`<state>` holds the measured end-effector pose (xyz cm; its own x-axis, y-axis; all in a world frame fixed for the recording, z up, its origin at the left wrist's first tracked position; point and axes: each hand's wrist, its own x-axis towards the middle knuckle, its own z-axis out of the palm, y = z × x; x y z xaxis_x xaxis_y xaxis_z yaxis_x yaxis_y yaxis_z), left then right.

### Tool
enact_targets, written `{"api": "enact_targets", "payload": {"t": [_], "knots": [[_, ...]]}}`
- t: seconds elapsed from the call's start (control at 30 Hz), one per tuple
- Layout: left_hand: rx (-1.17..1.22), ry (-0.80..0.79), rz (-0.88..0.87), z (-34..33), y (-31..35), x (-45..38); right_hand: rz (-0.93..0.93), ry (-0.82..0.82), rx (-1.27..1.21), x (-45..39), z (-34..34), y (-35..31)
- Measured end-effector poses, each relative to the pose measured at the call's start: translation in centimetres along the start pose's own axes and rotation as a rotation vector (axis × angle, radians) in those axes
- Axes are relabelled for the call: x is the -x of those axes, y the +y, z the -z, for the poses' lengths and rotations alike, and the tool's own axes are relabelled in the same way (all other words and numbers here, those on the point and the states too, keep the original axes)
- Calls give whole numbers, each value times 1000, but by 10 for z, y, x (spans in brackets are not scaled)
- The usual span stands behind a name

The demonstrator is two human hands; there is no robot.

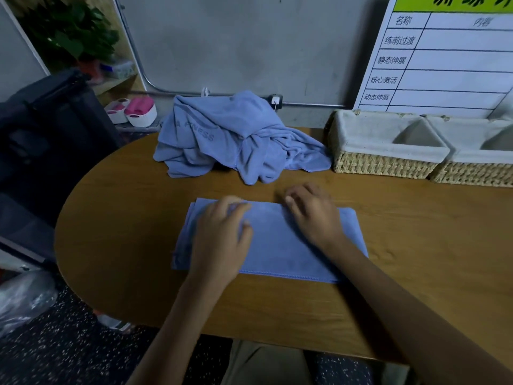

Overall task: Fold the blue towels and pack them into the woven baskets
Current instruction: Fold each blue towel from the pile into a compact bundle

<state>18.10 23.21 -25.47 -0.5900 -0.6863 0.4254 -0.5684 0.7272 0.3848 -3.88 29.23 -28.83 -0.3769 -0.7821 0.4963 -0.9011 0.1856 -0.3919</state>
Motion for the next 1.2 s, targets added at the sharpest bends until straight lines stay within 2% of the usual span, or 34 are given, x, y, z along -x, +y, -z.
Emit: {"api": "enact_targets", "payload": {"t": [0.1,0.17,0.37,0.47,0.6,0.67,0.73,0.77,0.83,0.93,1.2], "knots": [[-133,-333,-29,-35,12,-22,-47,-36,51,11,8,18],[-243,-434,36,-47,2,-21,-72,-53,77,12,15,30],[-334,-369,234,-25,-25,0,-100,-100,149,9,31,53],[-347,-375,239,-22,-22,1,-100,-108,162,13,40,63],[-378,-395,246,-24,-19,-5,-202,-101,157,28,65,92],[-385,-261,167,-27,-12,-6,-232,-107,121,34,76,106],[-259,-82,-10,-35,12,-5,-246,-121,49,37,85,112],[-164,-49,-96,-40,33,-2,-246,-129,2,39,87,114],[-22,-125,-233,-53,85,10,-253,-147,-100,43,91,115],[36,-232,-367,-74,144,31,-226,-185,-198,48,97,120],[-53,-111,-373,-95,171,42,-186,-187,-317,49,101,124]]}}
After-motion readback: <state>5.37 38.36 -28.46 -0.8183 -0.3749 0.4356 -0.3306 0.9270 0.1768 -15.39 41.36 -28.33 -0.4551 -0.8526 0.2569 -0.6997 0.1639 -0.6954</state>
